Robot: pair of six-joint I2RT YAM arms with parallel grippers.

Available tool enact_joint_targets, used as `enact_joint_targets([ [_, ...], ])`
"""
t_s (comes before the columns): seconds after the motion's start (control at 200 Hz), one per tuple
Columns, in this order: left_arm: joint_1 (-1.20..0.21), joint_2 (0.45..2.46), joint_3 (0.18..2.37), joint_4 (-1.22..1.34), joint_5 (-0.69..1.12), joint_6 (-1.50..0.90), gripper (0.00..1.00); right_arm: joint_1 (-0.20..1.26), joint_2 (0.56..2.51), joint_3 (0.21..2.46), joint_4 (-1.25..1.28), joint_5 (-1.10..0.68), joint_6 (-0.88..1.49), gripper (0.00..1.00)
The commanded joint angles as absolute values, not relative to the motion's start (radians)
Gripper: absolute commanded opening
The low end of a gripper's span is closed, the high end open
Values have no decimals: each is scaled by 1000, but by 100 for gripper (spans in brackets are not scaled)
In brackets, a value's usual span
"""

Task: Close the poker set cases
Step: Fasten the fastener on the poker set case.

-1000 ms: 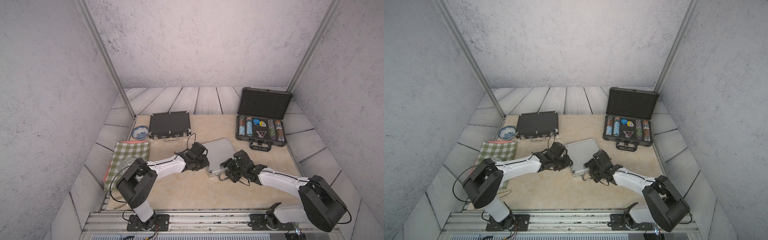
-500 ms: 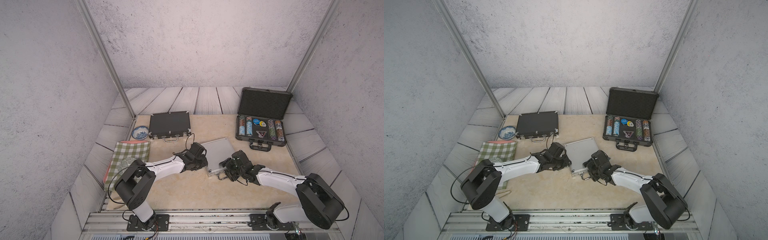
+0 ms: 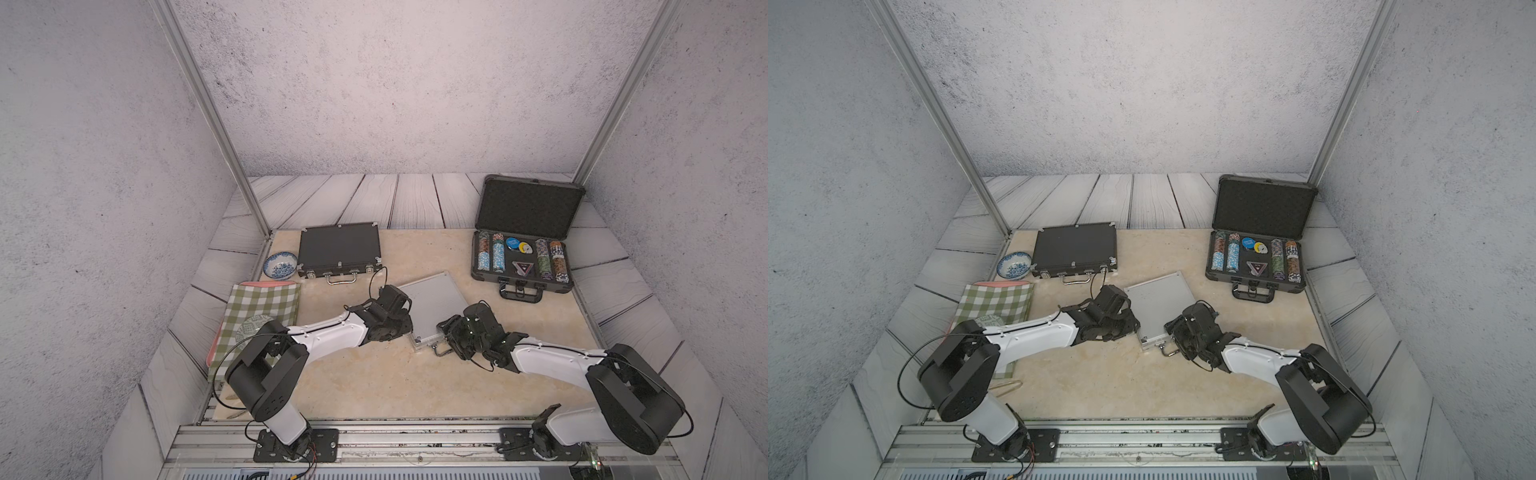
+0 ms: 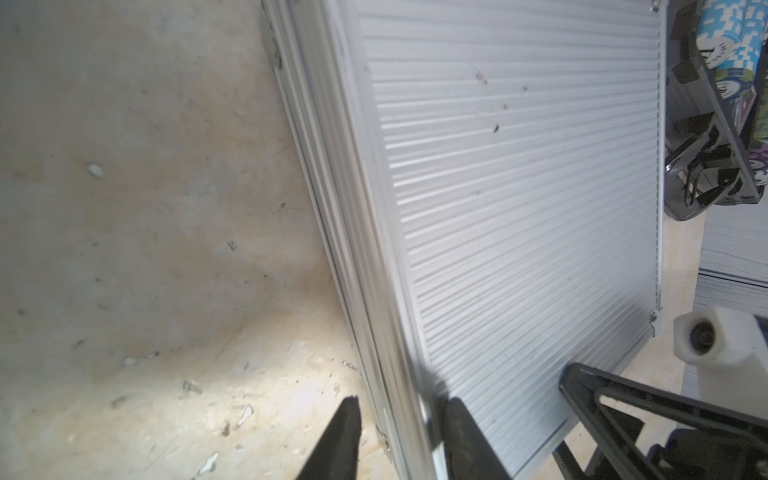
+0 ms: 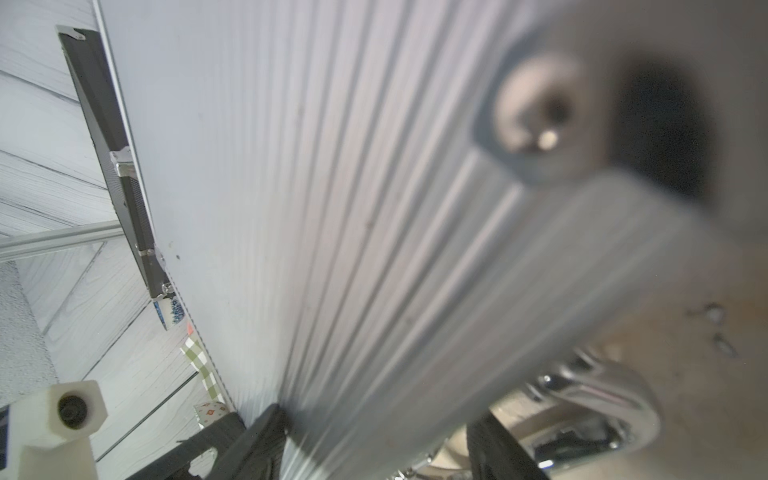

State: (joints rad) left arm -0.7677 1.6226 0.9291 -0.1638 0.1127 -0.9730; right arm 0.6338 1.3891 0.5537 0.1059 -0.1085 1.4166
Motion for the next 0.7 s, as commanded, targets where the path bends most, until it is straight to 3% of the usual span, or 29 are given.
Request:
enact_joint_targets([
  [0.0, -767, 1625, 927, -358, 59, -923, 38, 637, 1338, 615, -95, -81, 1247, 70],
  [0.17, -755, 1628, 936, -369, 62, -904, 39, 634, 1318, 735, -282, -87, 1008, 70],
  [0.36, -748, 1619, 946, -392, 47, -873, 39, 631, 1305, 803, -450, -66, 781, 61],
  [0.696, -729, 1599, 971, -440, 14, -821, 39, 625, 1255, 819, -617, 7, 611, 52],
])
